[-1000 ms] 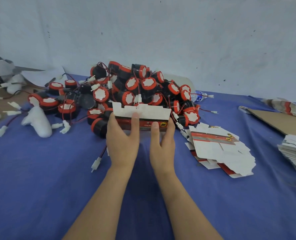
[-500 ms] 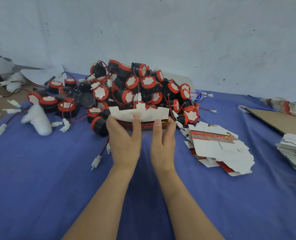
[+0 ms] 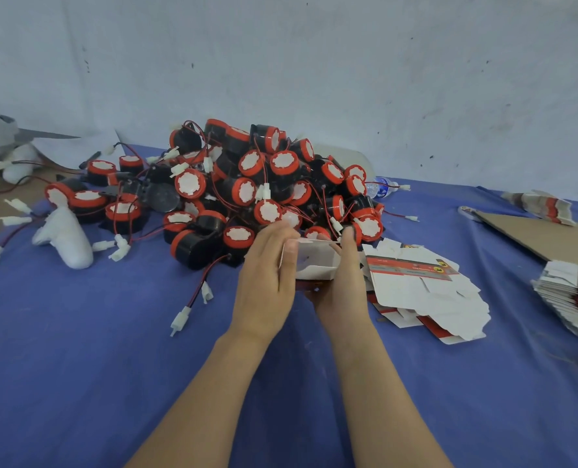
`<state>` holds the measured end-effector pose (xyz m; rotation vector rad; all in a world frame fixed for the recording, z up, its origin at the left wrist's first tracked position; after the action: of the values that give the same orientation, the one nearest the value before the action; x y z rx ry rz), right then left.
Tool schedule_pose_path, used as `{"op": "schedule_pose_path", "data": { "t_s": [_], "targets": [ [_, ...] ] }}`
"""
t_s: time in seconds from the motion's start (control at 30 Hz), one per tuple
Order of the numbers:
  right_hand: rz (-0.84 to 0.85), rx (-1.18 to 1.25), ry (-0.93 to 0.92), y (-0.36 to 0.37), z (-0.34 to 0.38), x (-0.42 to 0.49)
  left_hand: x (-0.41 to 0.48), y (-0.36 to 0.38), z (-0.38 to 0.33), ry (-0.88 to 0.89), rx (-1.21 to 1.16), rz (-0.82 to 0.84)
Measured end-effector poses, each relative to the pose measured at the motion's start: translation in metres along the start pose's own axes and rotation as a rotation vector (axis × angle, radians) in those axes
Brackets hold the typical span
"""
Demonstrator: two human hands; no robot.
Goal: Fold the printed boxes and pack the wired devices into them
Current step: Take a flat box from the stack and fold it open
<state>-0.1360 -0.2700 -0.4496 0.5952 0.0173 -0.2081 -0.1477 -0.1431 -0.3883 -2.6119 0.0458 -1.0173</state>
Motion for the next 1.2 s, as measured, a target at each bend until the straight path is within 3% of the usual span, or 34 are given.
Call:
{"op": "schedule_pose_path", "data": {
  "t_s": [0.23, 0.37, 0.53, 0.63, 0.77, 0.87, 1.0, 1.07, 1.2],
  "targets": [
    [-0.092, -0.113, 0.014, -0.007, -0.003, 0.006, 0.0, -0.002, 0.017, -0.156, -0.131, -0.042],
    [-0.003, -0.256, -0.065, -0.001, 0.0, 0.009, -0.001, 0.01, 0.036, -0.329, -0.277, 0.039],
    [0.14, -0.435, -0.123, 0.005, -0.001, 0.008, -0.004, 0.01, 0.053, -0.457, -0.448, 0.014],
    [0.112, -0.373, -0.115, -0.001, 0.0, 0.011, -0.006, 0.012, 0.059, -0.477, -0.52, 0.011],
    [0.053, -0.421, -0.197, -0.003, 0.006, 0.007, -0.005, 0.009, 0.059, -0.457, -0.417, 0.003],
    [0.211, -0.463, -0.242, 0.022, 0.011, 0.002, -0.006, -0.001, 0.063, -0.475, -0.452, -0.114],
    [0.302, -0.558, -0.107, 0.039, 0.002, 0.013, -0.008, -0.016, 0.08, -0.56, -0.655, -0.263],
    [0.358, -0.599, -0.166, 0.04, 0.0, 0.006, -0.007, -0.018, 0.078, -0.551, -0.653, -0.248],
    [0.273, -0.498, -0.214, 0.021, 0.005, 0.004, -0.002, -0.011, 0.06, -0.462, -0.511, -0.124]
  ]
}}
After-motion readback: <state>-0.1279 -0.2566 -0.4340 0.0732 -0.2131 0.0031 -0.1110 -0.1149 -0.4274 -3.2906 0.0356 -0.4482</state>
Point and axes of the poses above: each hand's wrist, its own x-axis towards the middle knuckle, its own y-axis out of the palm, z = x × y, the point moved 10 cm from there along x, towards the middle knuckle, and after that the axes turned 8 degrees about z, right-handed, at the moved point
